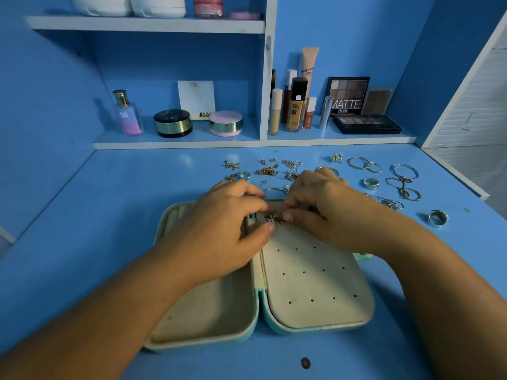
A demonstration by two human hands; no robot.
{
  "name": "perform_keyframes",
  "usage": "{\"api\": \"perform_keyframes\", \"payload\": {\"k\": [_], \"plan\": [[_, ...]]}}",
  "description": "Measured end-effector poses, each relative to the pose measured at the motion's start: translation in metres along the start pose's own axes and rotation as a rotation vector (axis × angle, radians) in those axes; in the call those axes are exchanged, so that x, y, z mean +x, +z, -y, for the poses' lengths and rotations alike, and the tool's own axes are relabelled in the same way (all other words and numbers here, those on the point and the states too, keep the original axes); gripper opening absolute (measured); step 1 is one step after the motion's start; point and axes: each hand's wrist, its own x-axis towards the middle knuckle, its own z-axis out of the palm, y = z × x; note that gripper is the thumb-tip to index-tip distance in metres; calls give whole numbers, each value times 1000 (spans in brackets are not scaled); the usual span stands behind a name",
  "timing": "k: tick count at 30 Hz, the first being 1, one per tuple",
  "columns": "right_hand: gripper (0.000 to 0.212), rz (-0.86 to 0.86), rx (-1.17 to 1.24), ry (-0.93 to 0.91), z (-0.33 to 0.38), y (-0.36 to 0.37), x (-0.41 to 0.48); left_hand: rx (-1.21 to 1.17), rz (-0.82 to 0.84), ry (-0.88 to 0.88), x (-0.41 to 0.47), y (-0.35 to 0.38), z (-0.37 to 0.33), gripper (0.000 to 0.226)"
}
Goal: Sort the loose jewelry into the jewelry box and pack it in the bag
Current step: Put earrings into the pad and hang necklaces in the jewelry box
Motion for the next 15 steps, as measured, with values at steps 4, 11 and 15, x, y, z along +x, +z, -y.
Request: {"api": "perform_keyframes", "payload": {"k": [4, 11, 15], "plan": [[14, -18, 39, -15, -3, -4, -3, 13, 1, -5, 2, 0, 1, 45], [11, -59, -16, -27, 4, 1, 2, 17, 9, -59, 4, -3, -4, 32], [14, -19, -106, -19, 7, 5, 2, -36, -2, -98, 5, -3, -5, 24]]}}
